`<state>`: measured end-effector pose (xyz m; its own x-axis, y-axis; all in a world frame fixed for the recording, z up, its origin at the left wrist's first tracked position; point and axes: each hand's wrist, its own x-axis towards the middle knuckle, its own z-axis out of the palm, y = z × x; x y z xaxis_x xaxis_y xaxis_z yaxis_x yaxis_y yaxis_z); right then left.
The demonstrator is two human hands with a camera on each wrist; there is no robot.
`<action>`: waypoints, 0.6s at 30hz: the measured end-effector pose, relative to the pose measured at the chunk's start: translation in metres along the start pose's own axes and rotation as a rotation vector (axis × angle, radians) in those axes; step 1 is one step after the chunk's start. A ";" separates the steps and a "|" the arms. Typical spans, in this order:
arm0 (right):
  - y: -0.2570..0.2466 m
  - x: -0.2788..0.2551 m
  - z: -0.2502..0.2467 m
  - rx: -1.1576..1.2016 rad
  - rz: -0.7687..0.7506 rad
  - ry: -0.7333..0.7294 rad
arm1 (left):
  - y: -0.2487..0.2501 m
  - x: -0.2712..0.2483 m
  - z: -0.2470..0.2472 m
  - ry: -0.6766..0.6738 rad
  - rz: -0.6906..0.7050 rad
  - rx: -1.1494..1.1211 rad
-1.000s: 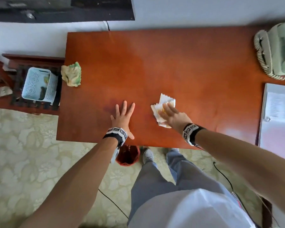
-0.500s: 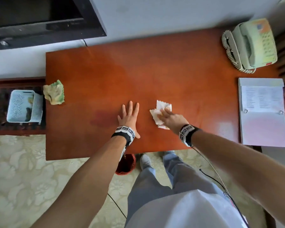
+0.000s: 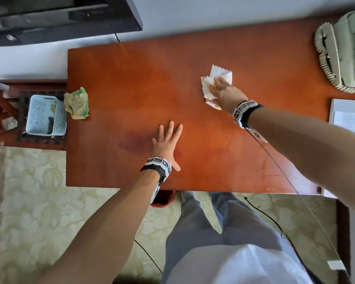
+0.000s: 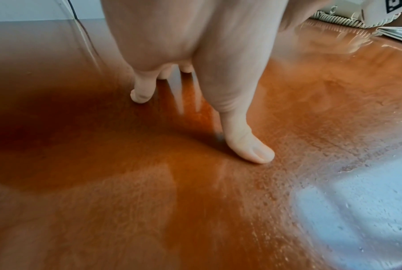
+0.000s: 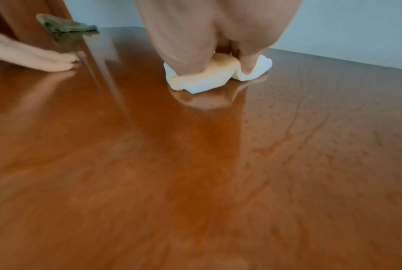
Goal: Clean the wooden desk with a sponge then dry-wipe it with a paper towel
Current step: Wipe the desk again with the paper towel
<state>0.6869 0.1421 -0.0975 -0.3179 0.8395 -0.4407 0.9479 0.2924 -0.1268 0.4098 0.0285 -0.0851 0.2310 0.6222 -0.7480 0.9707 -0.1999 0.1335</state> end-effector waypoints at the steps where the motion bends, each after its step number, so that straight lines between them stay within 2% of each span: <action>1: -0.002 -0.005 0.007 -0.006 -0.003 0.000 | 0.000 0.000 0.000 0.004 0.001 -0.001; 4: -0.013 -0.037 0.035 -0.115 -0.048 -0.029 | 0.000 -0.001 -0.001 0.008 0.000 0.008; 8: -0.041 -0.104 0.074 -0.248 -0.126 -0.078 | 0.001 -0.004 -0.002 0.011 0.007 0.032; 12: -0.074 -0.187 0.126 -0.203 -0.178 -0.133 | 0.009 -0.012 -0.004 0.031 -0.008 0.071; 14: -0.087 -0.222 0.142 -0.147 -0.196 -0.084 | 0.017 -0.017 -0.002 0.044 0.004 0.100; 15: -0.092 -0.233 0.145 -0.135 -0.217 -0.051 | 0.023 -0.019 -0.001 0.050 0.029 0.107; 18: -0.092 -0.244 0.146 -0.115 -0.331 -0.130 | 0.045 -0.024 0.005 0.051 0.097 0.082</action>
<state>0.6809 -0.1566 -0.1075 -0.5941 0.6281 -0.5025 0.7834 0.5937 -0.1840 0.4473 0.0009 -0.0647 0.3282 0.6340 -0.7002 0.9355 -0.3209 0.1479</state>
